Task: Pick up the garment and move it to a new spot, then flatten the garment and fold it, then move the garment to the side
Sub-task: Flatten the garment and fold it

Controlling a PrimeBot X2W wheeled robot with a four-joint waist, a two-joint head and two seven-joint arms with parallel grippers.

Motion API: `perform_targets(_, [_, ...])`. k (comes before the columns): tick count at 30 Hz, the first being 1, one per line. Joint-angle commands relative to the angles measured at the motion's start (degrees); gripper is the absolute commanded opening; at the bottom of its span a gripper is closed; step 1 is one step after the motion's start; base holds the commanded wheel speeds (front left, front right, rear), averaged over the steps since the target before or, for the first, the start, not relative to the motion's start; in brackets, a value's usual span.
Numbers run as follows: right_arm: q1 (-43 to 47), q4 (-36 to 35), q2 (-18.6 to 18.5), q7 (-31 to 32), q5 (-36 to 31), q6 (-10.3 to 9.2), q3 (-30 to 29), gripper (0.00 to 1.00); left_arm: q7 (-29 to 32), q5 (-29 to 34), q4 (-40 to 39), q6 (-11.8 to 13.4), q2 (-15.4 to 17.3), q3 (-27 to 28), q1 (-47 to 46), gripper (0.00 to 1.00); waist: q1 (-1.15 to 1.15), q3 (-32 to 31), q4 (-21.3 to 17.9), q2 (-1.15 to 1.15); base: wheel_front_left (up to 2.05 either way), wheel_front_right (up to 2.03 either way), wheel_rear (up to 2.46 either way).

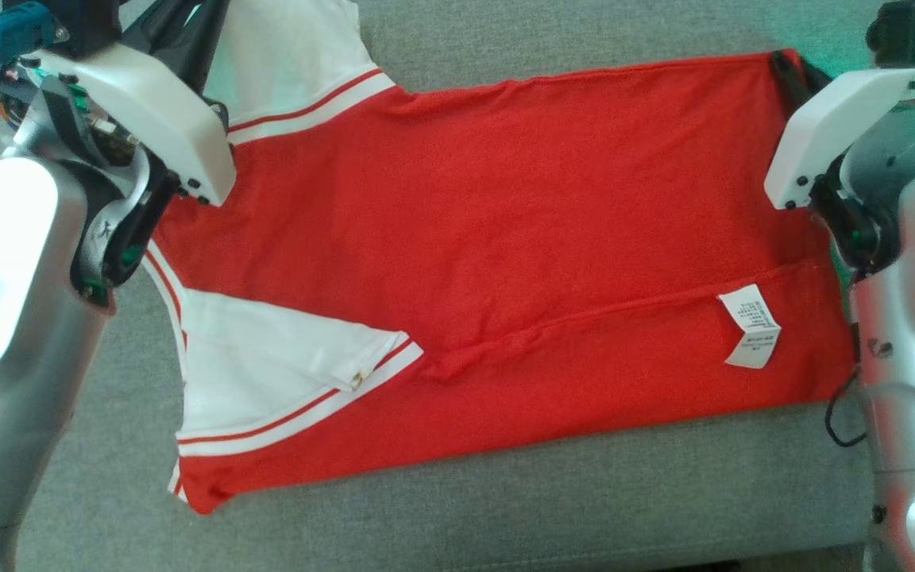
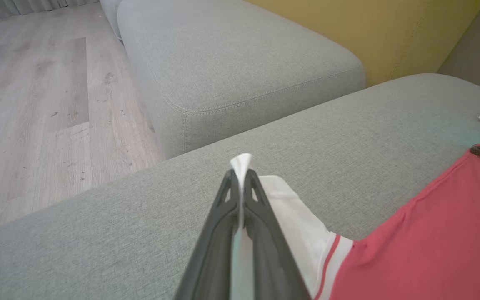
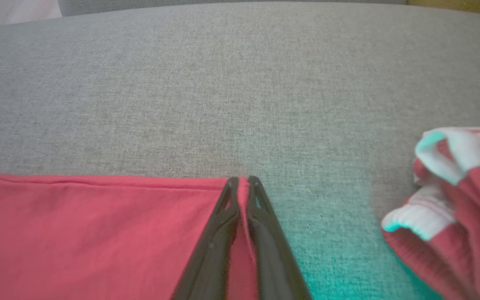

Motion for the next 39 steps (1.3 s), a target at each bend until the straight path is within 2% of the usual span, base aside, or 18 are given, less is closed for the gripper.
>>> perform_targets(1, [-0.80, -0.96, -0.55, -0.16, 0.45, -0.04, 1.12, 0.00, -0.46, -0.49, -1.93, 0.25, 1.95, 2.02, -0.77, 0.00, 0.00, -0.61, 0.00, 0.00, 0.00, 0.00, 0.00])
perform_targets(7, [-0.06, -0.35, -1.22, -4.52, 0.94, -0.04, 2.44, 0.00, -2.38, -1.32, -2.55, 0.62, 2.30, 2.58, 1.99, 0.00, 0.00, -3.97, 0.09, 0.00, 0.00, 0.00, 0.00])
perform_targets(12, [3.88, -1.01, -1.91, -7.76, 2.22, -0.04, 3.85, 0.00, -4.33, -2.98, -5.38, 1.18, 2.41, 2.96, 7.36, 0.00, 0.00, -8.57, 0.63, 0.00, 0.00, 0.00, 0.00])
perform_targets(21, [12.96, -3.76, -2.64, -10.40, 2.97, -0.04, 2.19, 0.00, -8.55, -5.49, -11.68, 4.46, 2.78, 3.51, 22.40, 0.00, 0.00, -15.92, 2.44, 0.00, 0.00, 0.00, 0.00])
perform_targets(23, [16.38, -5.35, -2.18, -10.73, 2.78, -0.04, 1.32, 0.00, -10.51, -5.92, -13.29, 5.75, 2.30, 3.02, 28.27, 0.00, 0.00, -17.83, 3.14, 0.00, 0.00, 0.00, 0.00])
perform_targets(31, [22.97, -8.53, -0.26, -11.50, 2.17, -0.04, -0.62, 0.00, -15.94, -7.23, -12.87, 8.22, -1.03, 1.64, 38.89, 0.00, 0.00, -19.40, 3.46, 0.00, 0.00, 0.00, 0.00])
perform_targets(38, [27.25, -10.02, 1.54, -13.39, 0.90, -0.04, -2.17, 0.00, -21.02, -7.96, -9.56, 8.96, -3.59, 1.17, 44.29, 0.00, 0.00, -20.34, 3.07, 0.00, 0.00, 0.00, 0.00])
perform_targets(39, [27.72, -10.17, 1.79, -14.00, 0.59, -0.04, -2.48, 0.03, -21.60, -8.19, -9.13, 8.94, -3.83, 1.21, 44.90, 0.00, 0.00, -20.56, 2.97, 0.00, 0.00, 0.00, 0.00])
